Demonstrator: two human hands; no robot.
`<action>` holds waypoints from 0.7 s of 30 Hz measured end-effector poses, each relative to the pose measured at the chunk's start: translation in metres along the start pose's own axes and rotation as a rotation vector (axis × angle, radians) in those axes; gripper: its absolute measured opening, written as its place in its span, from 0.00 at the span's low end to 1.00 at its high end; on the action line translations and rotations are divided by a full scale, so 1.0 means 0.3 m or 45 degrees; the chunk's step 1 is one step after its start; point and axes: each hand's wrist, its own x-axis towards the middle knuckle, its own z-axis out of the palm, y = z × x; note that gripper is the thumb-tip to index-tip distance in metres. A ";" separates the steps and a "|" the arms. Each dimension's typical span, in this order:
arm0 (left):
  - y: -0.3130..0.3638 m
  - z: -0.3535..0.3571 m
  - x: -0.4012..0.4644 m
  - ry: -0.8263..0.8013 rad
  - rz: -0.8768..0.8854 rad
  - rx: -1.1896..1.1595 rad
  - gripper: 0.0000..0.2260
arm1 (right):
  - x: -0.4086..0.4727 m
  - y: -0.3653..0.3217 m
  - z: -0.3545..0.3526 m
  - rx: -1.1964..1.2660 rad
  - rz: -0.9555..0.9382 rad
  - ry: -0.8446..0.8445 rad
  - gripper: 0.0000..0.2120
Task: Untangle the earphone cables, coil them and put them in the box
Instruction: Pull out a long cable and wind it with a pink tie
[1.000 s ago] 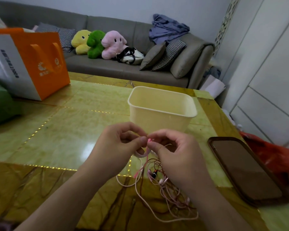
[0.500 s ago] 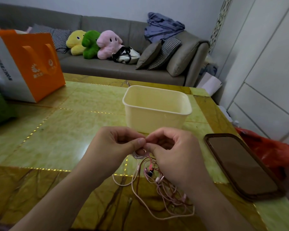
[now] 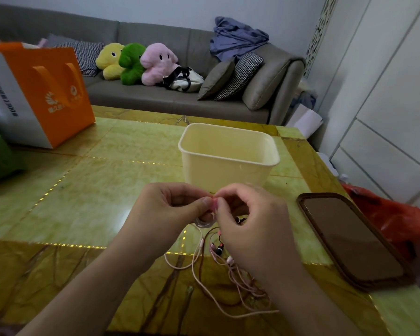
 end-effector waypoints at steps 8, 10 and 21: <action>0.006 -0.029 0.016 0.153 -0.020 -0.216 0.03 | 0.031 0.033 -0.024 0.885 0.893 -0.057 0.14; 0.008 -0.033 0.021 0.163 -0.021 -0.290 0.05 | 0.016 0.033 0.003 1.055 1.004 -0.185 0.11; 0.011 -0.057 0.026 0.198 -0.005 -0.384 0.10 | -0.031 -0.036 0.055 1.512 1.195 -0.269 0.08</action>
